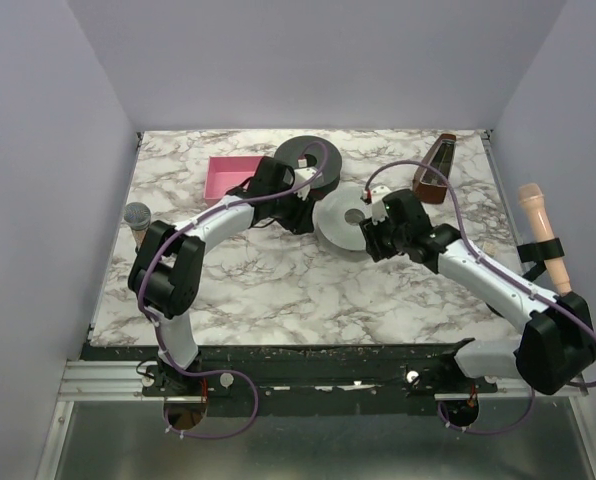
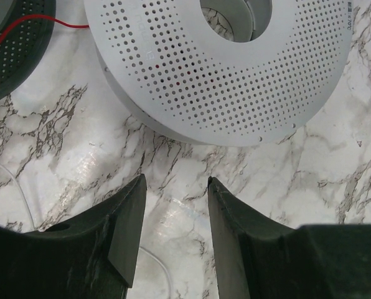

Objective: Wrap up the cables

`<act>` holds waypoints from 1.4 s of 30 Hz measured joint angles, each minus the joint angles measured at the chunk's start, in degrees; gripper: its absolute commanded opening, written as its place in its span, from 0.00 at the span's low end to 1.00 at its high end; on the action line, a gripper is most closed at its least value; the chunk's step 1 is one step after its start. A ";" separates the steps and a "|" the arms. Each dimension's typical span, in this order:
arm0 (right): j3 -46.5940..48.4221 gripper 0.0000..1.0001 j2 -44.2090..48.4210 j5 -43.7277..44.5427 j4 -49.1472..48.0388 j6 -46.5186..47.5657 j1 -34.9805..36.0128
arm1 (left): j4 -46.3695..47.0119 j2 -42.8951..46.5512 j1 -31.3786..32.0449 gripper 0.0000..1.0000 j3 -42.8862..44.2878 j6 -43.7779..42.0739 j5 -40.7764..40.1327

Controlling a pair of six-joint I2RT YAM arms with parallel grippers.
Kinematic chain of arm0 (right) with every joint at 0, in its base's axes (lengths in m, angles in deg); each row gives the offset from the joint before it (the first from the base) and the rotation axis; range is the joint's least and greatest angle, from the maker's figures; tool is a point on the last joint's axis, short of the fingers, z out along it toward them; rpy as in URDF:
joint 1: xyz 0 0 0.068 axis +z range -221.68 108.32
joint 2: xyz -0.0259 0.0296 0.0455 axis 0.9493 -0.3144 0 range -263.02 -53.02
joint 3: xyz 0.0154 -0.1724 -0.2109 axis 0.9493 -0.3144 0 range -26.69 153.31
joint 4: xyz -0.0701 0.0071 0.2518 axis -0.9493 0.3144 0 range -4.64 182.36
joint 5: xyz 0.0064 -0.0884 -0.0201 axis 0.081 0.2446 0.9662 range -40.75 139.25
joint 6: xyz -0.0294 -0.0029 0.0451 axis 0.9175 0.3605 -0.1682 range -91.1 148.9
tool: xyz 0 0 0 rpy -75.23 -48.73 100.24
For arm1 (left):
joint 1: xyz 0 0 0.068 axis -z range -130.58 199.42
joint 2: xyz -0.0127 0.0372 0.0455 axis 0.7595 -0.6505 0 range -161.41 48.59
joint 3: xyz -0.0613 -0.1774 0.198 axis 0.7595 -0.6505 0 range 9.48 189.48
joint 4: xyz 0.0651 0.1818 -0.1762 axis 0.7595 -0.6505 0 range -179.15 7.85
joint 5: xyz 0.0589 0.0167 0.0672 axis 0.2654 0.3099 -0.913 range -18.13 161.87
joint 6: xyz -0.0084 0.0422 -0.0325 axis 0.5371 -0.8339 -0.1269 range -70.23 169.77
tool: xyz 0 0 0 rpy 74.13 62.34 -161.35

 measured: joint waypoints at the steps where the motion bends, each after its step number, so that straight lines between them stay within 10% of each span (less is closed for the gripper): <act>1: 0.02 0.55 0.66 -1.09 0.00 -0.50 -1.05 | -0.22 0.00 -0.22 0.53 0.09 -0.07 -0.13; 17: 8.09 0.57 -0.59 -8.83 -0.33 -9.16 -10.86 | -4.59 4.55 -6.56 0.55 8.85 0.04 -4.68; 42: 55.10 0.59 -46.69 -26.99 -5.46 -21.94 -5.75 | -3.74 5.35 -12.04 0.54 10.58 4.79 -8.33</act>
